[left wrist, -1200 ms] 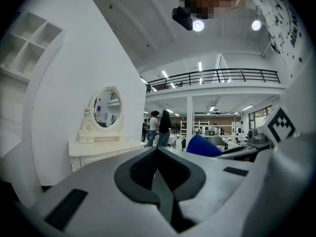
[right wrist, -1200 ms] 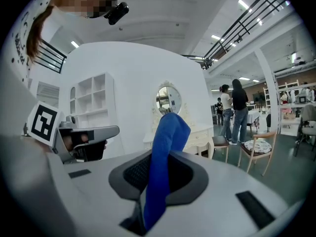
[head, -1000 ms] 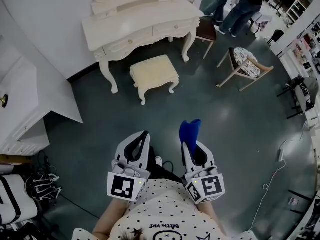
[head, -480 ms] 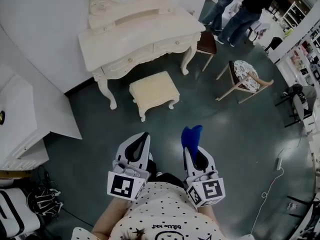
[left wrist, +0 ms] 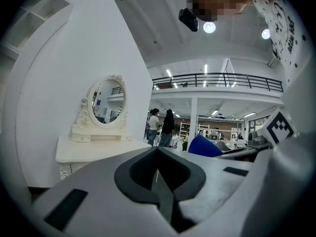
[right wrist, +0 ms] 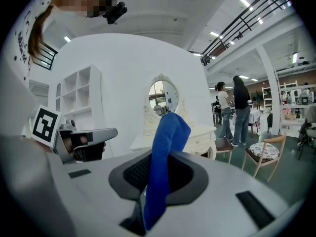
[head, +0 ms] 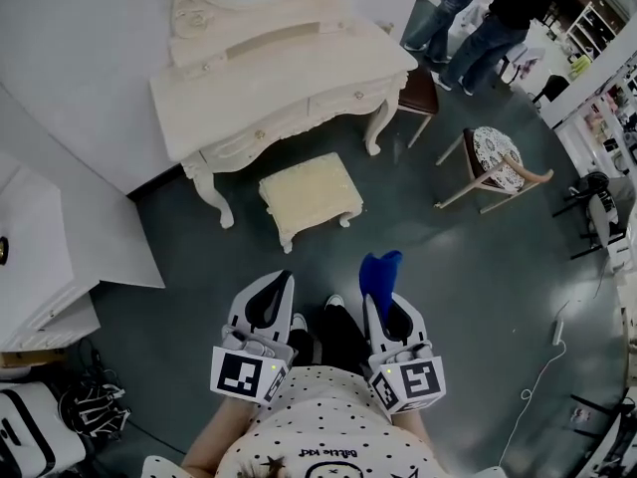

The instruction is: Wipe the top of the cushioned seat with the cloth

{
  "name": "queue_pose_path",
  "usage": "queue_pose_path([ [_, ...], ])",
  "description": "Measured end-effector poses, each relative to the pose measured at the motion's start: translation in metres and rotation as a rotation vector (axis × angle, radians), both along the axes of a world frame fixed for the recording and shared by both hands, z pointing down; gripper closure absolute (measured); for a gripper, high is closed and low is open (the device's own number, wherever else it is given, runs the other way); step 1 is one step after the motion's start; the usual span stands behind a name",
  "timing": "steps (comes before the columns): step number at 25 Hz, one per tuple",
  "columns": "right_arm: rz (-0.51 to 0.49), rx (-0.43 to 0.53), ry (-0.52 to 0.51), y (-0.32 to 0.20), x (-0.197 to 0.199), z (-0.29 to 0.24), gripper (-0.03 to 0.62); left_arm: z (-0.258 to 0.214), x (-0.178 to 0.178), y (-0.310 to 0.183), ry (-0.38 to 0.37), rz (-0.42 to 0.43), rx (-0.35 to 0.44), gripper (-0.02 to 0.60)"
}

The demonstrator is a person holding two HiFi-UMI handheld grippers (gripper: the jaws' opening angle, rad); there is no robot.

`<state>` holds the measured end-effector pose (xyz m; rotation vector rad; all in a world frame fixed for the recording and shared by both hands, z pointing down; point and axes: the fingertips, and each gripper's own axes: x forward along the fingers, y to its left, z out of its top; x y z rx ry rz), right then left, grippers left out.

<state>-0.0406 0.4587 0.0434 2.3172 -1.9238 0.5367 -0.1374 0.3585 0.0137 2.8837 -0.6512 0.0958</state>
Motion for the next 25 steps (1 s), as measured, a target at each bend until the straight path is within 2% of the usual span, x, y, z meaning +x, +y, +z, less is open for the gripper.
queue_pose_path([
  [6,-0.058,-0.005,-0.009,-0.035,0.034,0.007,0.533,0.007,0.027,-0.027,-0.003,-0.062,-0.017,0.583],
  [14,-0.170,0.000,-0.002,-0.089,0.104,0.005,0.533,0.001,0.081,-0.065,0.016,-0.173,0.016,0.583],
  [17,-0.194,-0.006,-0.001,-0.099,0.129,0.005,0.533,-0.003,0.103,-0.076,0.033,-0.220,0.006,0.583],
  [20,-0.215,-0.016,0.004,-0.103,0.148,0.009,0.533,-0.008,0.125,-0.079,0.049,-0.230,0.019,0.583],
  [25,-0.225,-0.026,-0.010,-0.107,0.171,0.018,0.533,-0.005,0.143,-0.082,0.031,-0.252,0.037,0.583],
])
